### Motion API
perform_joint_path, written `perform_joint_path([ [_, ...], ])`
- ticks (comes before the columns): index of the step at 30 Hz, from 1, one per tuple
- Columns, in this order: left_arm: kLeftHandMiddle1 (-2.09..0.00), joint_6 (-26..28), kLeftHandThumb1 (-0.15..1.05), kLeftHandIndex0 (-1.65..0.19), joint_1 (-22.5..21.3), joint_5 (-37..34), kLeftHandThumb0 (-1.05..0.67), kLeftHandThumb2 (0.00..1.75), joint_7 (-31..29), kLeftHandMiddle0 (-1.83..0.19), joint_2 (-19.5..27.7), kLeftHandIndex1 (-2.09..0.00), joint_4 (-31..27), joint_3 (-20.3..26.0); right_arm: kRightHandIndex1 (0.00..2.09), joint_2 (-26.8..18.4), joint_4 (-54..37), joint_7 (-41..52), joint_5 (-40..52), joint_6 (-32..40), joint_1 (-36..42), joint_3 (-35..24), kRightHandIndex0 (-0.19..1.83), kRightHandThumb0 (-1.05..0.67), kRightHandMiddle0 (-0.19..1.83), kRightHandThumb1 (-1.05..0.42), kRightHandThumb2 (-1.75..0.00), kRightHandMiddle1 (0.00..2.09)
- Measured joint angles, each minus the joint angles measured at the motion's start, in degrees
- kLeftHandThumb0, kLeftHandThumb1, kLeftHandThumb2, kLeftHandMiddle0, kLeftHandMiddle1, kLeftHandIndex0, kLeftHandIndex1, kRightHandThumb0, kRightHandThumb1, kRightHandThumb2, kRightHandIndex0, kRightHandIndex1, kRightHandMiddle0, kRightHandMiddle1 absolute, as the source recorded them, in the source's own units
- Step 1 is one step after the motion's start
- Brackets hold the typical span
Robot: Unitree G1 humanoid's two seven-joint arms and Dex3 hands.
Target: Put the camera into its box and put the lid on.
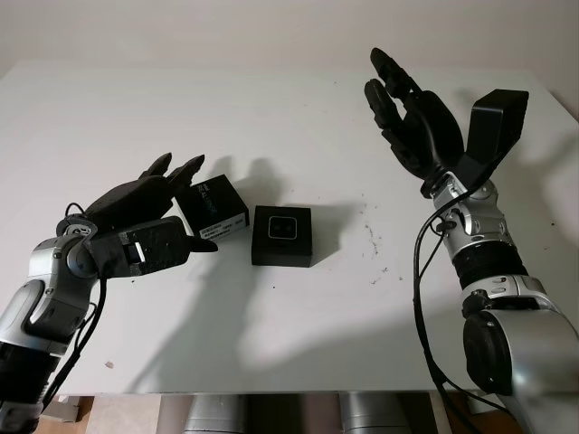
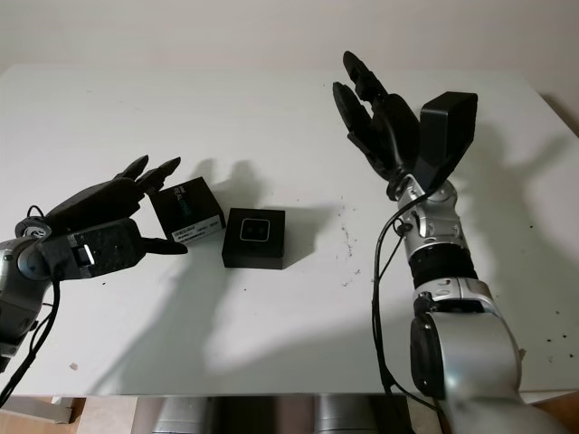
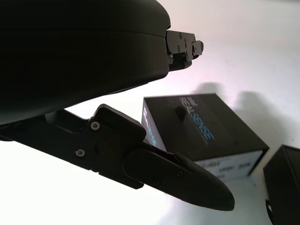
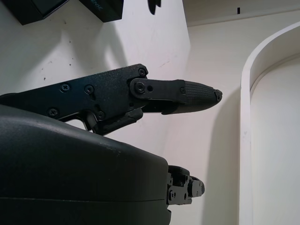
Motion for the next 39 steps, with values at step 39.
perform_joint_path([
  [39,-0.04,13.6,1.05,0.18,-6.0,-7.5,-0.99,0.41,-19.6,0.06,1.0,-0.04,-3.7,-0.6,0.05,1.9,-5.7,-4.4,-3.6,2.5,4.1,0.9,-0.01,-0.53,0.03,-1.05,-0.52,0.05],
])
